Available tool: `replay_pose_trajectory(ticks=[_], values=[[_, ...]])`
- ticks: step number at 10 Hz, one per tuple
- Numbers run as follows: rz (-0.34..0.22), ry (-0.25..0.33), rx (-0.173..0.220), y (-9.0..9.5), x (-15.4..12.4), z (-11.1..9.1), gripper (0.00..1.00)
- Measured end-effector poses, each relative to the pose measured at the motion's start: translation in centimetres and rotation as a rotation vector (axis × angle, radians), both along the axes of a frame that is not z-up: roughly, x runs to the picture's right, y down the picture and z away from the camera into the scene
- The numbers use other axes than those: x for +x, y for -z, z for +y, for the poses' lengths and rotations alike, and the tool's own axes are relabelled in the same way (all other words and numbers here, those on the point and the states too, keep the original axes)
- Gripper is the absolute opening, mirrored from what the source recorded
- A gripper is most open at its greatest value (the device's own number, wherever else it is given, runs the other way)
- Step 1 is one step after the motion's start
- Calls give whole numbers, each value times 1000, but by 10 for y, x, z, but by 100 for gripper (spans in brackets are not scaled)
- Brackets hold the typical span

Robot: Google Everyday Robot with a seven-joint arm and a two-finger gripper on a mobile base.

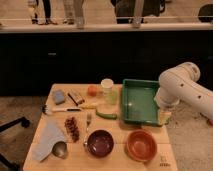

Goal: Wipe red bowl with eraser

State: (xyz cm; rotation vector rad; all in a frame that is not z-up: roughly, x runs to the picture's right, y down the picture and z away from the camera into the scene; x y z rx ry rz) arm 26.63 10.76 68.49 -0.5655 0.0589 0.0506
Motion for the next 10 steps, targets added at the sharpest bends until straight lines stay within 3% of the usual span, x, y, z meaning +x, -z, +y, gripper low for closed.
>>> replay_pose_trajectory(ticks=[2, 4, 10], values=[[-22, -6, -16, 0, -4, 2, 80], [-42, -9, -37, 0, -25, 6, 80], [-79, 36, -32, 10, -93, 7, 80]])
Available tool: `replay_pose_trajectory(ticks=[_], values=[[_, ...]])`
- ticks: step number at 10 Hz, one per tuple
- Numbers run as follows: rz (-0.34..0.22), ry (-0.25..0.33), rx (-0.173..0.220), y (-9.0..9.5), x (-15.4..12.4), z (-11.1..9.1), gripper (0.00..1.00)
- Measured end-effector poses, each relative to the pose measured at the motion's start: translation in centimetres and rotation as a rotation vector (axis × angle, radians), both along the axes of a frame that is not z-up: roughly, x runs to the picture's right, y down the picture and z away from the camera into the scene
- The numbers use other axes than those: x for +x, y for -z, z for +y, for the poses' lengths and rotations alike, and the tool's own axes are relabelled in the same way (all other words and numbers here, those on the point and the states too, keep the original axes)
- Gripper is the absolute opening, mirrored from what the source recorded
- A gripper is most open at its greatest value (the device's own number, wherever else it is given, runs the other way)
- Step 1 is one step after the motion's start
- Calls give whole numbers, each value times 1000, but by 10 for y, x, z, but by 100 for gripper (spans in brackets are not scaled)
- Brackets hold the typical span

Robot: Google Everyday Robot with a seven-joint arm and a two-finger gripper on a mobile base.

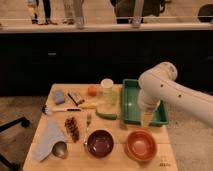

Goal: Wipe red bowl with eraser

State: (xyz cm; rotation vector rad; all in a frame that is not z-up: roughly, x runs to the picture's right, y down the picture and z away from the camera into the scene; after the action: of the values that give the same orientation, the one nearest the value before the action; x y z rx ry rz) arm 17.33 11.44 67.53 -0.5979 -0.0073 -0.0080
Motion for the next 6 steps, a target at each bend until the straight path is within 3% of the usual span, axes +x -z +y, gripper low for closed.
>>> replay_pose_trajectory(ticks=[6], values=[[-81, 53, 6, 14, -62, 0, 80]])
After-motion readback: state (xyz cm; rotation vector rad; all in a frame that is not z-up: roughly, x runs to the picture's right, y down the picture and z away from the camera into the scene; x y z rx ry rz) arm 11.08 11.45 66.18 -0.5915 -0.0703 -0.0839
